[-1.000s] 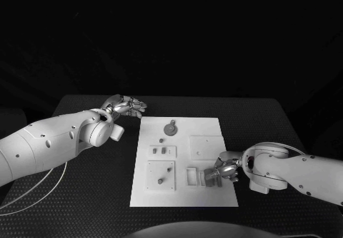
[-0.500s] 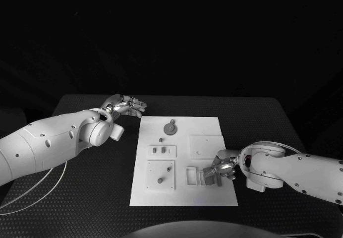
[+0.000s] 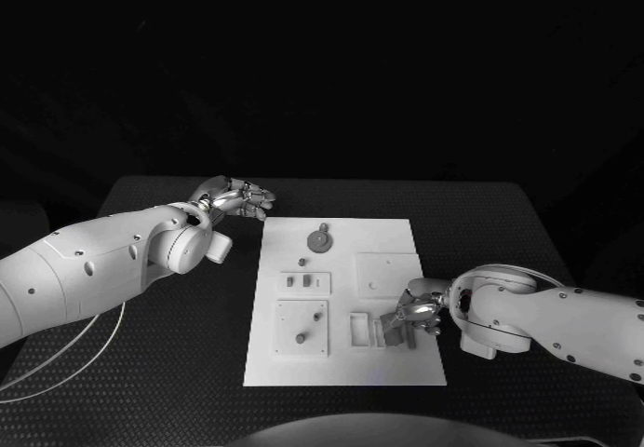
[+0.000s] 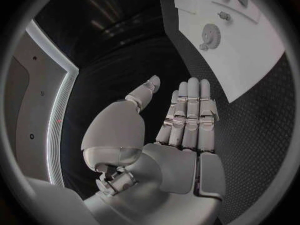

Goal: Assemble the parts on the task board

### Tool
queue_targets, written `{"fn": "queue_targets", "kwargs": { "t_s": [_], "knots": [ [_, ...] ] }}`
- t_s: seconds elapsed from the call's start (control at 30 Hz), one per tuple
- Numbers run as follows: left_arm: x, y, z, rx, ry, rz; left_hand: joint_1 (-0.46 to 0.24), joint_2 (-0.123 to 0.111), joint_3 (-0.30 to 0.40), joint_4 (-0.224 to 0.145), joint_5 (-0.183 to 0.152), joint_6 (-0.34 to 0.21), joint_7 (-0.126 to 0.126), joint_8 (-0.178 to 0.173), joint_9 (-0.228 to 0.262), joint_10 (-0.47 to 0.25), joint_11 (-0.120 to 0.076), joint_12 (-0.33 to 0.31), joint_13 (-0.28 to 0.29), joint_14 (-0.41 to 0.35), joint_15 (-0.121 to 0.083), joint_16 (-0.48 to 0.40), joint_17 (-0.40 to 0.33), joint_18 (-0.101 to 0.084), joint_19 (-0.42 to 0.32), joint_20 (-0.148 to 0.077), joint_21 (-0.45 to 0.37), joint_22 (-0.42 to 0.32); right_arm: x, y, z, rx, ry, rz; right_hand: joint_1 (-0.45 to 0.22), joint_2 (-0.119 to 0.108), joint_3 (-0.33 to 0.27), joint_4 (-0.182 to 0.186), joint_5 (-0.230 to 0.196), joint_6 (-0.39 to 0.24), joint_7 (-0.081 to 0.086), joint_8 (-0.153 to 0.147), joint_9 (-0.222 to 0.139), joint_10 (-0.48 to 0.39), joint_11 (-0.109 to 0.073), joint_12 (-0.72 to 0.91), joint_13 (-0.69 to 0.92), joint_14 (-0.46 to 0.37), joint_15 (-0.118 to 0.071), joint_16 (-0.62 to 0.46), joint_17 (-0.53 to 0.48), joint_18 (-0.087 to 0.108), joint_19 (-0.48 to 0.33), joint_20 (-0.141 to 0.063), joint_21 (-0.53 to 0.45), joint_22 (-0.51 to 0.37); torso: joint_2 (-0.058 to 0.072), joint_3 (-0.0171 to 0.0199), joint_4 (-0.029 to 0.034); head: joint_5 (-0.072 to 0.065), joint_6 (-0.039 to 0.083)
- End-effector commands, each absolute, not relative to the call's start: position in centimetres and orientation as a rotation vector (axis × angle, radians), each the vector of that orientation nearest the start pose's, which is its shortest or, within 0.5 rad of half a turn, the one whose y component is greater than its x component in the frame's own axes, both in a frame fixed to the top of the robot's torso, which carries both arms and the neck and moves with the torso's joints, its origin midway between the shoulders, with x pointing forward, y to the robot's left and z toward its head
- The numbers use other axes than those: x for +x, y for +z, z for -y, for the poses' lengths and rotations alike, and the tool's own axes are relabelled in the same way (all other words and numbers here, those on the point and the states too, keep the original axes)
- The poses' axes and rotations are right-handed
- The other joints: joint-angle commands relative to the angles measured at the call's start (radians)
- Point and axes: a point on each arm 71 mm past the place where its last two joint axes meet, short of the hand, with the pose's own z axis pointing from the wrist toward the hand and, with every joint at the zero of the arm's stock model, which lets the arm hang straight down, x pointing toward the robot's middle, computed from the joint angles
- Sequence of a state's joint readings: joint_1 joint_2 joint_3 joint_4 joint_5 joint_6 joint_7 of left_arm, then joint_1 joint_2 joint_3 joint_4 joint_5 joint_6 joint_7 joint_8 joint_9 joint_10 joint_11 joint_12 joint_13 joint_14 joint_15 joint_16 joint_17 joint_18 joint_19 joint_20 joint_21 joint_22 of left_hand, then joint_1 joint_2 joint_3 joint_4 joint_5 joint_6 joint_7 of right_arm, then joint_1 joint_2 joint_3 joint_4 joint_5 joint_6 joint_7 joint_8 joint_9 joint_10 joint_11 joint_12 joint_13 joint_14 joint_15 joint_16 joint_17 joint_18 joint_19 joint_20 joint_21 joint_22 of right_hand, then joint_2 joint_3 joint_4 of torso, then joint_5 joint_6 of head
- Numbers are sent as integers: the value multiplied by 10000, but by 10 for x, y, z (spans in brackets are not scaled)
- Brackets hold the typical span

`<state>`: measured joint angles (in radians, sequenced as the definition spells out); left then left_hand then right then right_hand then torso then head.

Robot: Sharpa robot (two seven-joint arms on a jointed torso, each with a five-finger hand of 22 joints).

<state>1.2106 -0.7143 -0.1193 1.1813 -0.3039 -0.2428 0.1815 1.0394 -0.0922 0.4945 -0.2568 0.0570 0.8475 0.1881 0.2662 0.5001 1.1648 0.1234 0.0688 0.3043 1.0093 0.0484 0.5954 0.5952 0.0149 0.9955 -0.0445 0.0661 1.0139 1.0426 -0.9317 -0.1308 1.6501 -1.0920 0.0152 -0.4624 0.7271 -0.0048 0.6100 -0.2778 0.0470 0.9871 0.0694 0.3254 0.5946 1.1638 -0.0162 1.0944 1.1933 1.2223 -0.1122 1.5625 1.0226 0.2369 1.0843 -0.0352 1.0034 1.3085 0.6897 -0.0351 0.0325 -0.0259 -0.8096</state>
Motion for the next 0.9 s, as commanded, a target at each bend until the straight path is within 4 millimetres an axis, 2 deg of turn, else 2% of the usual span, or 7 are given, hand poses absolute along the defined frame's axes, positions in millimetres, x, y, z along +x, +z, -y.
{"fn": "queue_targets", "kwargs": {
  "t_s": [0.03, 0.43, 0.9],
  "knots": [
    [536, -229, -243, -9248, -11542, -16908, -74, -12, -40, 41, -41, -70, 15, 43, -11, -62, 0, 3, -15, 20, 70, -55, 15, -60, -56, 6, 28, -18, 392, -306, 221, 2977, 5136, -24387, 95, 245, 6, -70, 35, 288, 201, 83, 36, 46, -38, -14, -12, 40, -53, -46, -3, 249, -50, 24, 60, 155, -2, 2, -3, 26, 7],
    [536, -229, -244, -9267, -11505, -16899, -71, -20, -39, 42, -41, -71, 14, 45, -12, -61, 0, 4, -15, 16, 71, -66, 26, -60, -62, 7, 28, -20, 395, -286, 214, 3898, 5861, -23957, -143, 219, -3, -51, 34, 431, 155, 95, 38, 100, -82, -39, -49, 25, -76, -76, -84, 249, -33, 49, 49, 137, -2, -1, -5, 45, -5],
    [536, -229, -243, -9257, -11545, -16955, -71, -31, -40, 45, -41, -72, 14, 48, -15, -60, -1, 5, -16, 10, 75, -84, 40, -61, -71, 11, 26, -24, 396, -291, 192, 3741, 6082, -24657, -348, 152, 15, 22, 34, 458, 147, 50, 17, 134, -92, -67, -78, 30, -91, -97, -120, 249, -21, 56, 32, 123, 0, 2, 3, 81, -53]
  ]
}}
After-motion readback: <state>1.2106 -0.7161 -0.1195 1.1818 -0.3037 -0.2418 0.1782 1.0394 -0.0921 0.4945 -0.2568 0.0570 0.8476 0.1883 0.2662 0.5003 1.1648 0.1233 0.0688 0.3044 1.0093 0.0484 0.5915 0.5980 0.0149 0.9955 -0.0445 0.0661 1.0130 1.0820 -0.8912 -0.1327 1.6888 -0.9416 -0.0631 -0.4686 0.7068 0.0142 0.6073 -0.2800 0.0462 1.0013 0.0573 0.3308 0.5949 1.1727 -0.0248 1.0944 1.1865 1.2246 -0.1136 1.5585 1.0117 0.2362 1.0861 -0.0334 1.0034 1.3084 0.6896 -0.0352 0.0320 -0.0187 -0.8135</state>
